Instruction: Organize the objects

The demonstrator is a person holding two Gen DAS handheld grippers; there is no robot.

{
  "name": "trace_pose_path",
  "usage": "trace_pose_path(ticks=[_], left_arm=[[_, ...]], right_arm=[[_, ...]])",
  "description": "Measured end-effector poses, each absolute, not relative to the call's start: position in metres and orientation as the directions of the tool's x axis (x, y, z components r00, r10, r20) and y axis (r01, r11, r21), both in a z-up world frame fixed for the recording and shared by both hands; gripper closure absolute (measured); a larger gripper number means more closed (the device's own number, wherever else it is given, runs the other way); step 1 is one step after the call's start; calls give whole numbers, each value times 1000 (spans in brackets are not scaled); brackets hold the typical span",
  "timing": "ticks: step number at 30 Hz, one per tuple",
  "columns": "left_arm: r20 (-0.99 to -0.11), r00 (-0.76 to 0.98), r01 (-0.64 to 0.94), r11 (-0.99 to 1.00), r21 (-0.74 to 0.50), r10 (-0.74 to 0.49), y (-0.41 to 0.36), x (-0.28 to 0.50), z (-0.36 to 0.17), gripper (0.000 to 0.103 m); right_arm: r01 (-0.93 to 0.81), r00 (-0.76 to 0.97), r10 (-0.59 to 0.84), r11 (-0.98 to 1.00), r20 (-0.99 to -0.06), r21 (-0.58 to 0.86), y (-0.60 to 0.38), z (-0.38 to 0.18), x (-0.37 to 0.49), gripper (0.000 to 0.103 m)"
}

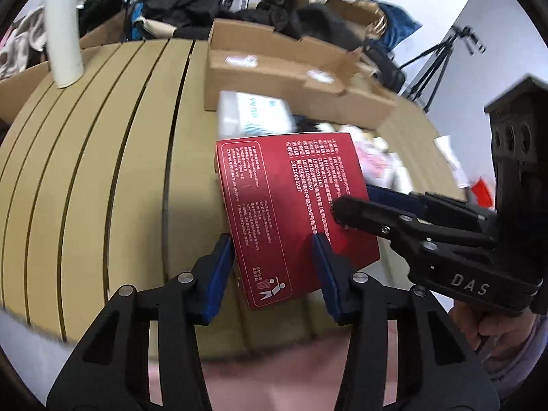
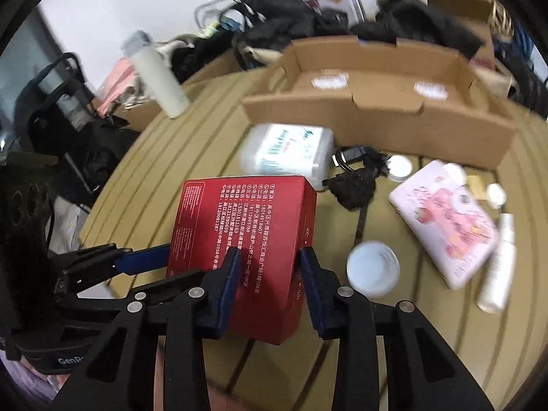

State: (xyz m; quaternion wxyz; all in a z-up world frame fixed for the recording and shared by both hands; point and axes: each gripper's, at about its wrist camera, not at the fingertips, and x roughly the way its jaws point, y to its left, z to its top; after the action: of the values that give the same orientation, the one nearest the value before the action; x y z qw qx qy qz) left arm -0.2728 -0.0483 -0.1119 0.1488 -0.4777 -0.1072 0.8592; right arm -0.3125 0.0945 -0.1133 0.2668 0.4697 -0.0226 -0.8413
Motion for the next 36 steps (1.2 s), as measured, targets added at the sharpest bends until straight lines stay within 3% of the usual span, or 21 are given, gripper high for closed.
trace_pose_path(ticks=[6, 13, 21, 28, 31, 35, 36], left_arm=[[-734, -554, -192, -918, -347, 393, -21, -227, -75, 60], [-699, -610, -240, -928, -286, 373, -5, -275, -31, 60], [-711, -618, -195, -942, -274, 335, -17, -421, -27, 60], [-826, -479, -94, -952, -291, 299, -44, -577, -99, 61], [-861, -450, -75, -971, -226, 235, -52, -623, -133, 61], [-857, -466, -89, -975, -202, 220, -50, -622, -129, 41], [-852, -477, -97, -976, -195, 217, -49, -616, -123, 41]], right_arm=[[394, -511, -493, -862, -703, 318, 133, -69, -245, 64], [394, -583, -488, -869, -649, 300, 148, -32, -265, 64], [418, -576, -511, -855, -638, 307, 140, -22, -408, 64], [378, -413, -506, -852, -757, 363, 101, -86, -585, 64], [331, -326, -501, -855, -802, 400, 85, -121, -638, 64], [257, -274, -514, -854, -813, 453, 78, -141, -660, 63], [259, -264, -523, -848, -810, 463, 78, -142, -658, 63]])
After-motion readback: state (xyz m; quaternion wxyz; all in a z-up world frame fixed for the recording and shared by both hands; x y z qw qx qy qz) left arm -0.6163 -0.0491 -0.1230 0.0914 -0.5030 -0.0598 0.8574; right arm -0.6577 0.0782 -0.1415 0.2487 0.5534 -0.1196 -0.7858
